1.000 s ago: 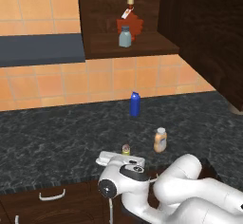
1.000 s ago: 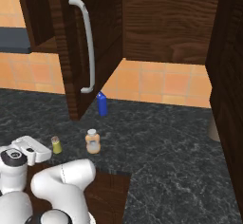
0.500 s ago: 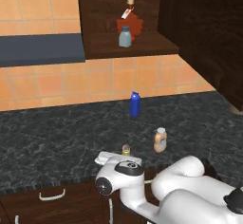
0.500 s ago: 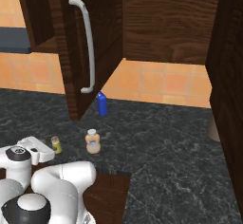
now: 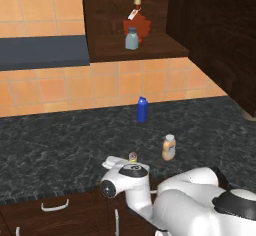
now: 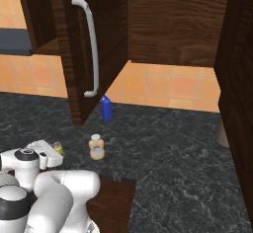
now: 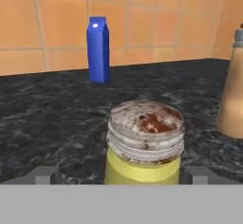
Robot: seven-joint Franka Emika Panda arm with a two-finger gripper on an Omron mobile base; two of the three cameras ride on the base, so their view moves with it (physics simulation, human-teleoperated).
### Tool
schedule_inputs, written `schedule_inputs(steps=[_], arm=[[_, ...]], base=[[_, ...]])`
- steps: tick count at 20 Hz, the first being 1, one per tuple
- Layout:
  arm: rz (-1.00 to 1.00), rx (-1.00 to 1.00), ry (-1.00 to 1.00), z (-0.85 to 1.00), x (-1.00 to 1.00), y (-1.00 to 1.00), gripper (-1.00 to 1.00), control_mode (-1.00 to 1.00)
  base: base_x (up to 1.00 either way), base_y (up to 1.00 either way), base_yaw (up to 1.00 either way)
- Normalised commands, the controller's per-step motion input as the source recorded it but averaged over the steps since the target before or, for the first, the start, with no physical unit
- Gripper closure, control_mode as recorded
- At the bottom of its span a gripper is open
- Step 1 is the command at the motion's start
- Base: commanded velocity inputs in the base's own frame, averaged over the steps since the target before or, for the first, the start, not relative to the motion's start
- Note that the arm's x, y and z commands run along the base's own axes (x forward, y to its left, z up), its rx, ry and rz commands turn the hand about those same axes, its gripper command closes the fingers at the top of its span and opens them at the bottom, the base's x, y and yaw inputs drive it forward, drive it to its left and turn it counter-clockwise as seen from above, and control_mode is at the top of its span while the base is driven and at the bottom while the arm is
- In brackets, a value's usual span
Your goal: Put the shaker and condiment bottle from the counter next to their counterparts in the cabinet.
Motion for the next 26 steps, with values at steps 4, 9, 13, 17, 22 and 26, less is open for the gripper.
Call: schedule_inputs(steps=[4,9,13,17,22,26], arm=[[-0.08,0.04,0.06,-0.15,0.33,-0.29,1.00,-1.00],[0.03,0.00,0.05,-0.06,0.18,-0.05,1.00,-1.00],[0.29,0.00,-0.02,0.68,0.09,0.00,1.00,-1.00],[0.44,0.00,0.07,0.98,0.09,0.00,1.00,-1.00],[0.30,0.00,0.06,0.99,0.00,-0.03,1.00,-1.00],[0.25,0.00,0.01,1.00,0.00,-0.10,1.00,-1.00]], base=[[0.00,0.00,0.00],[0.00,0.00,0.00],[0.00,0.00,0.00],[0.00,0.00,0.00],[0.00,0.00,0.00],[0.00,0.00,0.00]])
